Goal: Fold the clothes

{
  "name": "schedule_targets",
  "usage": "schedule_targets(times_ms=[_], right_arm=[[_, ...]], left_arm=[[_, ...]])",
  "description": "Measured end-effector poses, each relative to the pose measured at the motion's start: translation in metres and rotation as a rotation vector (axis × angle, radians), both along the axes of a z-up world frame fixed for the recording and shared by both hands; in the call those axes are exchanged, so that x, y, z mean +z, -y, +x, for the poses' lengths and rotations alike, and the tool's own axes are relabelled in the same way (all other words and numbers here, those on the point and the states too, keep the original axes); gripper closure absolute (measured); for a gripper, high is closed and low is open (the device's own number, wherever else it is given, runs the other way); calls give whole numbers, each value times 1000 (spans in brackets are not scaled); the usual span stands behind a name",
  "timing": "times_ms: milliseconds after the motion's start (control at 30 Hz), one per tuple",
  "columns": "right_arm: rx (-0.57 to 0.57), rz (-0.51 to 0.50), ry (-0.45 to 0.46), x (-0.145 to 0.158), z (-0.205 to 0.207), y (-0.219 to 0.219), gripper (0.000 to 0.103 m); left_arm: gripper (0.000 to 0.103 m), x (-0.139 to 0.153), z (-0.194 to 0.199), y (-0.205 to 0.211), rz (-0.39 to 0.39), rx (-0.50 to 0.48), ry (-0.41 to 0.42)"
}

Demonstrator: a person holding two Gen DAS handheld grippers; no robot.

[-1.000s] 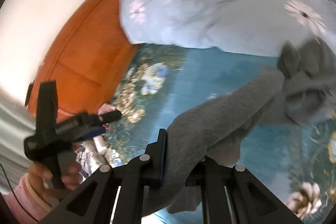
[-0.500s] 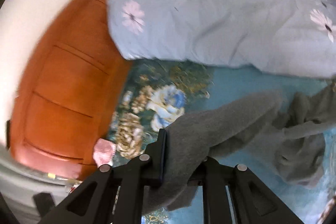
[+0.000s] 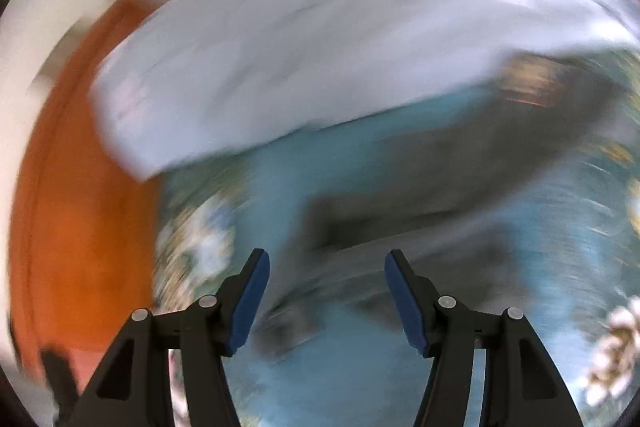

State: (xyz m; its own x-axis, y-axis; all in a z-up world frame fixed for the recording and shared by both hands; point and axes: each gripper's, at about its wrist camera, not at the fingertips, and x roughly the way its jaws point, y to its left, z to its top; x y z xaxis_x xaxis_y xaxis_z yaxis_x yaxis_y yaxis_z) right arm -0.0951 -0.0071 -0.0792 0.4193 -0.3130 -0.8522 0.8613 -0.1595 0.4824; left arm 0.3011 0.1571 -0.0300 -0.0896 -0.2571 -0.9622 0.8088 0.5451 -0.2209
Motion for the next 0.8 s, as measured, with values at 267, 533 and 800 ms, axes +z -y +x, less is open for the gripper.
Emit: schedule_targets(times_ms=[267, 533, 800], right_arm=[[-361, 200, -33, -94, -161, 54, 39], [-494, 329, 75, -152, -190, 82, 86], [-421, 171, 144, -95, -190, 36, 99]], left_arm=[[4, -8, -20, 15, 95, 46, 53], [4, -23, -27, 9, 180, 78, 60], [4, -16, -31, 15, 121, 43, 12]])
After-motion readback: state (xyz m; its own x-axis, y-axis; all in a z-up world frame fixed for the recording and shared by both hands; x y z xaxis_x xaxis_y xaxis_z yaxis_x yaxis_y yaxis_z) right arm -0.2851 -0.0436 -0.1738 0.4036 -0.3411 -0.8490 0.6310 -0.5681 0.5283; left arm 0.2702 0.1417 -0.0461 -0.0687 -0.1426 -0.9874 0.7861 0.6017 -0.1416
